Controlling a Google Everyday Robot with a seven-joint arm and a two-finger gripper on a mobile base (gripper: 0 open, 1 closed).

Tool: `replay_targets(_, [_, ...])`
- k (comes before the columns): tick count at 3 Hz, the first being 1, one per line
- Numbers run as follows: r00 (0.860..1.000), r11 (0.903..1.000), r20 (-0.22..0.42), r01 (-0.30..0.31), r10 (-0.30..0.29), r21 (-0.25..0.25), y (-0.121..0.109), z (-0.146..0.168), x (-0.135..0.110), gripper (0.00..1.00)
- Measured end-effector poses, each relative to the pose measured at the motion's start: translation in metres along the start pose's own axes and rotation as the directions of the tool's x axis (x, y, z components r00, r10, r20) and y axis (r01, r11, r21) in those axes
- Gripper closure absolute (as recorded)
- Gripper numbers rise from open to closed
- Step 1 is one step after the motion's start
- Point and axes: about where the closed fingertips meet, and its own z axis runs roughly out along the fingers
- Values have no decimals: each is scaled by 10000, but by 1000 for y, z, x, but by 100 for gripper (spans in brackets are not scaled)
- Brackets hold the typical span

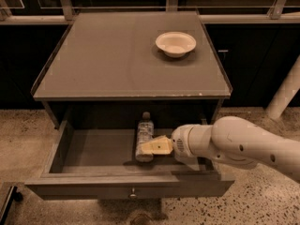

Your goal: Pick blue plastic bottle from top drawer and place on counter

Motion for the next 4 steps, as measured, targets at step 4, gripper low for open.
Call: replay_targets(4, [9990,9999,443,-120,117,60,16,81,3,0])
